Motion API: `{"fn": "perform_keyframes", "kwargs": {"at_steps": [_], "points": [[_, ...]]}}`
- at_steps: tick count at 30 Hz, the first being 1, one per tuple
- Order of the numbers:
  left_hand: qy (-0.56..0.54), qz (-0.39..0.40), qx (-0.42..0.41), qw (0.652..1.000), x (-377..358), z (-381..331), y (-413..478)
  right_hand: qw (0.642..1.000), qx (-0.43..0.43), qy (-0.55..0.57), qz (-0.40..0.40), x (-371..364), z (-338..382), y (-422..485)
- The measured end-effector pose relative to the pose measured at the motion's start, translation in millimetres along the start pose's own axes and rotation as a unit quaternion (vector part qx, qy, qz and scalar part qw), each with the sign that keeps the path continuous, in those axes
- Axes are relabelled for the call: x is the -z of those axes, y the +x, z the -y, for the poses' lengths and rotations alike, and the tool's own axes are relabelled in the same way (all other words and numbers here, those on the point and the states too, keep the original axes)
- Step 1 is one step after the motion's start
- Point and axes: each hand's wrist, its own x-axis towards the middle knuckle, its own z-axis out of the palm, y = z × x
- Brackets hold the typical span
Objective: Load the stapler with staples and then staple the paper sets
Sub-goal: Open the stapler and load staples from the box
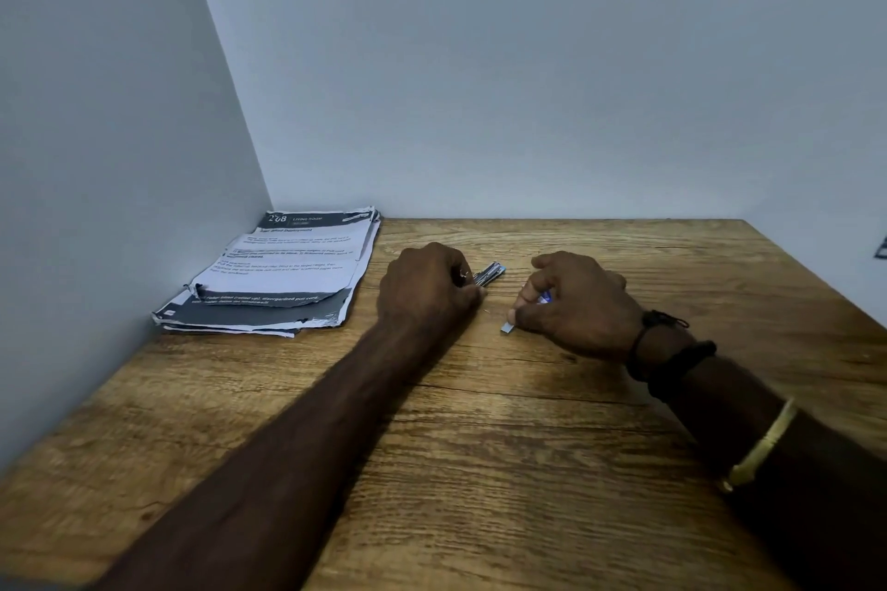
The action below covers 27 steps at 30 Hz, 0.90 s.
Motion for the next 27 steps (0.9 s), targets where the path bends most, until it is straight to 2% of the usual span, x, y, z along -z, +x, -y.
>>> {"fn": "perform_keyframes", "kwargs": {"at_steps": [6,11,16,18,21,23,27], "points": [[0.001,0.019,-0.005,1.000,1.8,2.7,1.3,0.993,0.001,0.055,-0.108,6.4,-1.5,-0.8],[-0.016,0.023,-0.006,1.000,5.7,3.0,0.7,0.996,0.000,-0.013,-0.089,-0.3,-4.5,-1.7],[-0.026,0.024,-0.007,0.999,7.4,2.2,-0.7,0.995,0.001,-0.001,-0.103,0.8,-1.9,-0.7],[-0.039,0.004,-0.021,0.999,10.3,-0.8,-2.3,0.993,0.001,0.002,-0.118,2.9,-1.2,-2.5],[-0.098,-0.094,-0.070,0.988,18.3,-9.0,-5.4,0.986,0.027,0.013,-0.166,6.8,1.7,-5.8],[-0.145,-0.132,-0.100,0.975,22.1,-16.3,-8.4,0.978,0.051,0.016,-0.199,8.0,6.2,-6.7],[-0.170,-0.083,-0.102,0.977,17.3,-27.4,-14.8,0.960,0.103,0.023,-0.261,7.9,18.9,-9.8]]}}
